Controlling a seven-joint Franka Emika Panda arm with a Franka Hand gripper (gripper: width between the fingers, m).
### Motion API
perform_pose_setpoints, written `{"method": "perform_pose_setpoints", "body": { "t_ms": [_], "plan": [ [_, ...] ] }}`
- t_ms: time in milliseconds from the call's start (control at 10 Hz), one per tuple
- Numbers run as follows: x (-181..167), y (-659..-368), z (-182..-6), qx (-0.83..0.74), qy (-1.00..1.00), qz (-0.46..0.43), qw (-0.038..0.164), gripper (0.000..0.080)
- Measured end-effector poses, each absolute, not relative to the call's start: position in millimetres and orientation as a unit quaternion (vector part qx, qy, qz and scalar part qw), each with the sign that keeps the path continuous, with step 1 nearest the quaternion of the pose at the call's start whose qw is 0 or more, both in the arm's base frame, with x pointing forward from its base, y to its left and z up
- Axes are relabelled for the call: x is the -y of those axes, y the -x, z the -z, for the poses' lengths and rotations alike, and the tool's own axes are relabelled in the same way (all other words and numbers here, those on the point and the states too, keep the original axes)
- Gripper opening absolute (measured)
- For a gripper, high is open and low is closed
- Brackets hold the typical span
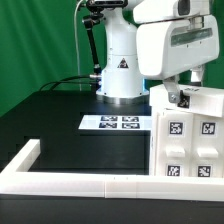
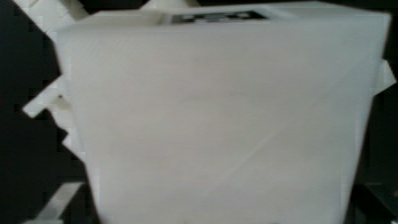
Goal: Assemble cabinet
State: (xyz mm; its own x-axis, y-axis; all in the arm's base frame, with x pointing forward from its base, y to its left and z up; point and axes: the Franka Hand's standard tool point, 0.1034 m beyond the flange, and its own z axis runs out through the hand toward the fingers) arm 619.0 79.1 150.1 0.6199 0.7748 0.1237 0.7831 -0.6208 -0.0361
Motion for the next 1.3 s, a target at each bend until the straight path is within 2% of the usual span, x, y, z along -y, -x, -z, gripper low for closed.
{"method": "perform_pose_setpoints", "body": {
  "t_ms": [500,1300],
  "plan": [
    [-79.7,-621.9,-151.5,0.155,0.985,0.043,0.059,0.0561],
    [-83.0,-626.4,-154.4,-0.111,0.991,0.041,0.07,0.0561]
  ]
}}
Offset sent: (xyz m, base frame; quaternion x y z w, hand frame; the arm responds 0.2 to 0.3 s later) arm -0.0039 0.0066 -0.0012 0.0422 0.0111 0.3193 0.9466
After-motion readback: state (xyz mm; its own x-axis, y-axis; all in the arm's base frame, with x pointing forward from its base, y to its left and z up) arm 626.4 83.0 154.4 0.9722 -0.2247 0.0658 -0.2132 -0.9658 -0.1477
